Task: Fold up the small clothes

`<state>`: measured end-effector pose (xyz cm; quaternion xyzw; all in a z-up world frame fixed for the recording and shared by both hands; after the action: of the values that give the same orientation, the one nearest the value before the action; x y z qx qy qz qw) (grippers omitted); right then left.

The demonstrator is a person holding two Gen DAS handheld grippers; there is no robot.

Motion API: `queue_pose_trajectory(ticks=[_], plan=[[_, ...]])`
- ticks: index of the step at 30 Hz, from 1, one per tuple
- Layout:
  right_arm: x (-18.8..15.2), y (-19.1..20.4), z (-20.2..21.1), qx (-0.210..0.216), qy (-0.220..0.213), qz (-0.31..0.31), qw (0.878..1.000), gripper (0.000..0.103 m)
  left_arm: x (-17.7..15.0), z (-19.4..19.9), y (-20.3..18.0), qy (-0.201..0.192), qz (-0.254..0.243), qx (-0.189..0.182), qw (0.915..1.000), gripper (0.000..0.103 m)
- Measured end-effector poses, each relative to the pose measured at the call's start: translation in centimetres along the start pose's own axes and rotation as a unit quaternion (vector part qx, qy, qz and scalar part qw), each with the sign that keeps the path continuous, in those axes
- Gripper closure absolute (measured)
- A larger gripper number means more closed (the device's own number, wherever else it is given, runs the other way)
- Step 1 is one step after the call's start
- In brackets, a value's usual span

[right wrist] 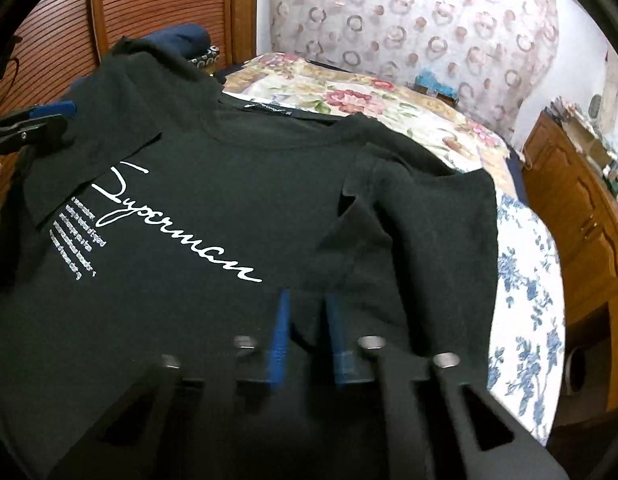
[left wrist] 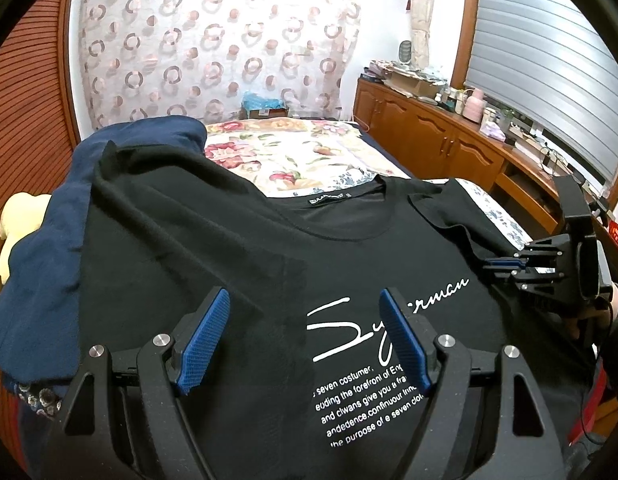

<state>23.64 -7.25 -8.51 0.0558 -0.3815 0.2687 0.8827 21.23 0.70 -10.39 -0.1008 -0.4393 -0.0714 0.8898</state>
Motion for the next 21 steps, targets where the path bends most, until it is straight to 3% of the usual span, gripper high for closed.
queue_pose_trajectory(ticks=[10, 18, 21], plan=[[-0.2, 0.2, 3.7, 0.066, -0.033, -0.023, 0.997, 0.097, 0.2, 0.9, 0.2, -0.009, 0.000, 0.005, 1.0000, 0.024], [-1.9, 0.8, 5.2, 0.076, -0.024, -0.028, 0.996, 0.097, 0.5, 1.2, 0.5, -0.013, 0.007, 0.003, 0.9999, 0.024], [-1.6, 0.6, 6.0, 0.078, -0.032, -0.028, 0.996, 0.091, 1.0, 1.5, 1.0, -0.016, 0.009, 0.007, 0.9998, 0.024]])
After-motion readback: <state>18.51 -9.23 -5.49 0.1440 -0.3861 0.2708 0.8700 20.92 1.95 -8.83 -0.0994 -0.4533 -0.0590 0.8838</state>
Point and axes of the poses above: each gripper's, at about its wrist camera, not at the fingertips, and z roughly against the way its jaws point, y to its left, x to its top, the point moved 8 cm from there along -z, roughly the way its jaws point, and after that the axes turned 4 degrees about -y, right-handed, at the moved point
